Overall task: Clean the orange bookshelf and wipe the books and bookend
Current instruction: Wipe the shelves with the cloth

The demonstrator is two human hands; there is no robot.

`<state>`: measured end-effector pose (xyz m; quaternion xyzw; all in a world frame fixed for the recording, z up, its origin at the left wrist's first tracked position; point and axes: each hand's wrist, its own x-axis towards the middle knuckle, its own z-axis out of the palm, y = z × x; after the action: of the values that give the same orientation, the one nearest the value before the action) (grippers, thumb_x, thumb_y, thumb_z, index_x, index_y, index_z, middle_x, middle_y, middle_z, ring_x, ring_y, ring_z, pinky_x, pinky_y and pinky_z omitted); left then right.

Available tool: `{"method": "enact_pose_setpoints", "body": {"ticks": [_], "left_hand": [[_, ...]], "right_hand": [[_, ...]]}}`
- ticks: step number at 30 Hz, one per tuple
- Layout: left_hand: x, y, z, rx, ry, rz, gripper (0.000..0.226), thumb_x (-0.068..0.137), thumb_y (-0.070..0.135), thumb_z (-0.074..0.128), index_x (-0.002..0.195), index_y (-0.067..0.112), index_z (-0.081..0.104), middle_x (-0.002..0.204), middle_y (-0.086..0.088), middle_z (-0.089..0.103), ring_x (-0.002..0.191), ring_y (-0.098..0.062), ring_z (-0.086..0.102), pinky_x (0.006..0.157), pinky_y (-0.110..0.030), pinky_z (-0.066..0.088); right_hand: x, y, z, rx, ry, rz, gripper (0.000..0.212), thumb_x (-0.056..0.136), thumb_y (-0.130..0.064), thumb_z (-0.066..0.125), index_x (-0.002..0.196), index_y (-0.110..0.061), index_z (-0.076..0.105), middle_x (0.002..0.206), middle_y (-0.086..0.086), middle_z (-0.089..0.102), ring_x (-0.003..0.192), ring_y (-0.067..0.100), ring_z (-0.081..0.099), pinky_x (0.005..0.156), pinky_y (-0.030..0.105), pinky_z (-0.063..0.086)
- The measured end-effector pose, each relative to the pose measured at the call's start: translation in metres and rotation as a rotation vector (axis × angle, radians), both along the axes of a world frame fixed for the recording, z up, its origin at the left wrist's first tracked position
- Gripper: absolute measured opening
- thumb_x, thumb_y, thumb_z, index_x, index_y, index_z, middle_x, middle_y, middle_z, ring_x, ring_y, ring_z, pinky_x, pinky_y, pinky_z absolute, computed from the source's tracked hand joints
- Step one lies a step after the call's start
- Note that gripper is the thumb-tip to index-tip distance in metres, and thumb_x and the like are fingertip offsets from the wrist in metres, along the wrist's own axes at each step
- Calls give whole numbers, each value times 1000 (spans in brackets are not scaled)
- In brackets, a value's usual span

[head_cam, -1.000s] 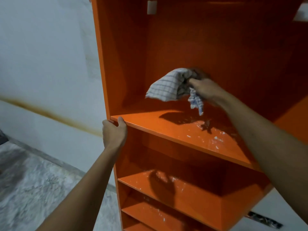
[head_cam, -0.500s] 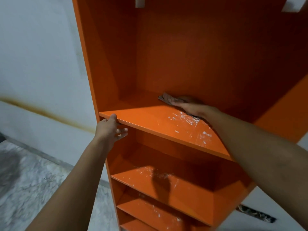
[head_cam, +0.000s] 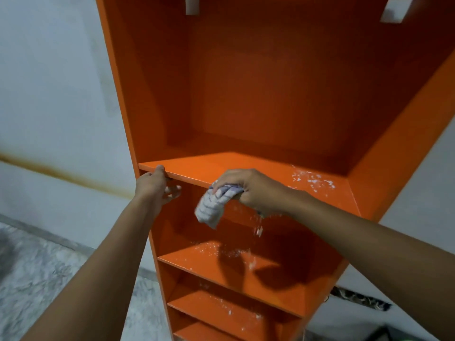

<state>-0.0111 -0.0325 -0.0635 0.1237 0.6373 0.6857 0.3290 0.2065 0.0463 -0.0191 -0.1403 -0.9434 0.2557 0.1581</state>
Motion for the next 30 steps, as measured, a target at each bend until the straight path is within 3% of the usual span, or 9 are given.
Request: {"method": "enact_pose_setpoints", "body": {"ticks": [3,7,10,13,18,21,25,27,30], "left_hand": [[6,-2,5,-49,21,24,41,105,38,42,132,8,49,117,-11,63,88,-27,68,78,-42,60],[19,-2,4,-59,49,-9,42,105,37,39,131,6,49,113,-16,66,84,-26,69,69,-38,59],[34,0,-2,-35,69,-67,42,106,40,37,134,10,46,118,-14,63,88,-27,69,72,-38,59],[41,2,-6,-18,77,-95,37,105,41,37,123,11,49,112,-15,64,88,-28,69,71,-37,59],[34,6,-5,-13,-12,-104,32,105,34,44,117,7,53,105,-15,64,82,-28,69,70,-38,60],[31,6,-4,-13,-20,-122,31,105,33,45,116,6,54,106,-15,64,89,-31,69,75,-42,60],[31,6,-5,-3,-25,-111,24,104,33,45,103,10,54,106,-14,64,92,-33,69,82,-46,59],[32,5,-5,9,-31,-117,24,104,33,45,106,11,53,106,-13,64,94,-33,69,82,-45,59],[32,2,-3,19,-39,-134,28,105,33,44,115,8,52,106,-13,63,90,-31,68,77,-42,59]], "right_hand": [[13,-12,20,-132,-5,-24,34,89,11,59,116,-8,69,114,-1,70,88,-12,63,73,12,48],[28,16,58,-187,199,-192,35,83,15,61,107,-10,67,77,-16,70,66,-7,62,62,13,47],[39,51,77,-104,298,-390,30,82,8,63,107,-6,68,94,7,68,83,13,59,66,16,48],[48,90,79,-32,199,-601,26,91,2,60,116,-1,65,112,22,69,93,29,66,67,21,49],[51,136,52,-74,91,-849,35,95,-9,62,129,-11,60,132,9,60,120,26,57,94,30,45],[50,137,22,-208,-20,-763,33,100,-24,54,132,-27,59,141,0,55,132,19,48,103,27,38],[45,120,13,-314,-24,-763,54,100,-51,44,148,-26,42,156,2,37,141,24,35,109,33,26],[41,110,14,-258,-74,-729,58,94,-63,45,142,-31,51,148,0,48,133,24,45,102,31,33],[33,90,10,-84,-155,-596,46,90,-64,54,127,-37,62,130,-8,61,116,17,57,94,33,43]]}}
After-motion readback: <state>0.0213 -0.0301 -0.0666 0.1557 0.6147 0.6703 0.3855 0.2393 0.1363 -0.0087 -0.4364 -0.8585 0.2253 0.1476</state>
